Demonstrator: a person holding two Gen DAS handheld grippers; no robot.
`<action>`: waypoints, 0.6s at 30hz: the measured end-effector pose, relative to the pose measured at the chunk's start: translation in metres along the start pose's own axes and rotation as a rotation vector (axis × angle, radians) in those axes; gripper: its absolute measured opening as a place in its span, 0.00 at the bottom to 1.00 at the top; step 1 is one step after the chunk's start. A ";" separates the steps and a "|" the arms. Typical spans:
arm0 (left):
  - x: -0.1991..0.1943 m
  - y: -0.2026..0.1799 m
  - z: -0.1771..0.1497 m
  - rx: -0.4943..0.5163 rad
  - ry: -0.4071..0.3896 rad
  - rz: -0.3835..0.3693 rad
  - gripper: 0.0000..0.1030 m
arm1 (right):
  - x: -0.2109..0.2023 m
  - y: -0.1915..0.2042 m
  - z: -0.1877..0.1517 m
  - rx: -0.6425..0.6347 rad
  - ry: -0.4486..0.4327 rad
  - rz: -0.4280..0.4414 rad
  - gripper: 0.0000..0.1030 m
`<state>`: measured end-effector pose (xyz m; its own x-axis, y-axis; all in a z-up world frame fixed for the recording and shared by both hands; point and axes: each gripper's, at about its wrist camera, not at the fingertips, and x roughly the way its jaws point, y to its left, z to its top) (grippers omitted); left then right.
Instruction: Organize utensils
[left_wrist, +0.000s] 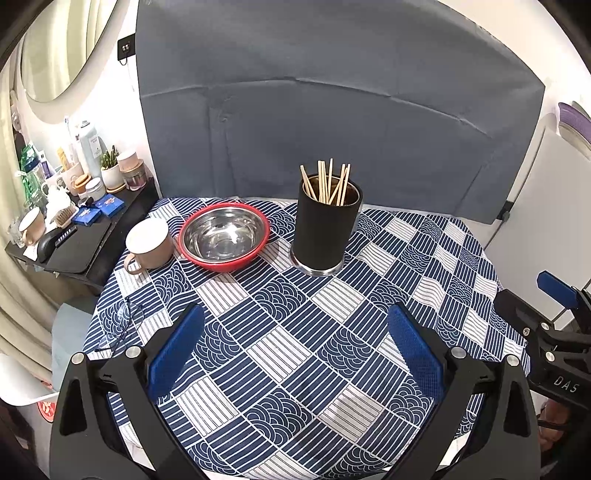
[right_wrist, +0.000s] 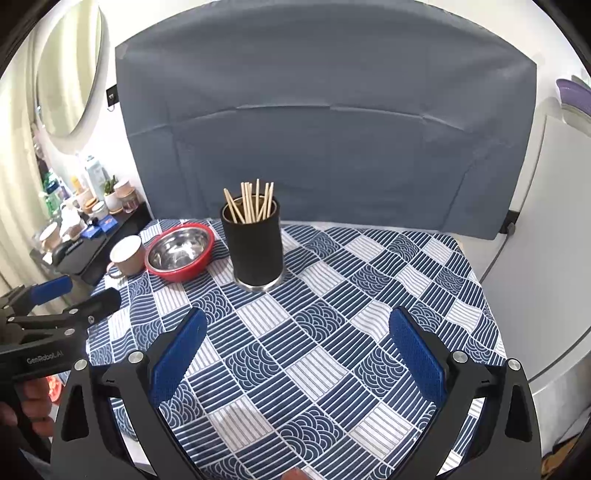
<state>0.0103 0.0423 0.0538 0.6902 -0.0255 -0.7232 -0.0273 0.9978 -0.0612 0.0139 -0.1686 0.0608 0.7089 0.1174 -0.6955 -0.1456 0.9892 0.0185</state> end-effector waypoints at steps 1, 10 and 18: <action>0.000 -0.001 0.001 0.000 -0.005 0.004 0.94 | 0.000 0.000 0.000 0.000 0.000 0.000 0.92; 0.005 -0.004 0.003 0.008 0.018 0.000 0.94 | 0.004 -0.001 0.002 0.001 -0.001 0.001 0.92; 0.009 -0.003 0.002 -0.001 0.032 0.002 0.94 | 0.008 -0.004 0.001 0.016 0.003 0.019 0.92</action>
<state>0.0183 0.0392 0.0487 0.6663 -0.0255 -0.7453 -0.0292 0.9978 -0.0602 0.0211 -0.1714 0.0559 0.7039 0.1362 -0.6971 -0.1480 0.9880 0.0437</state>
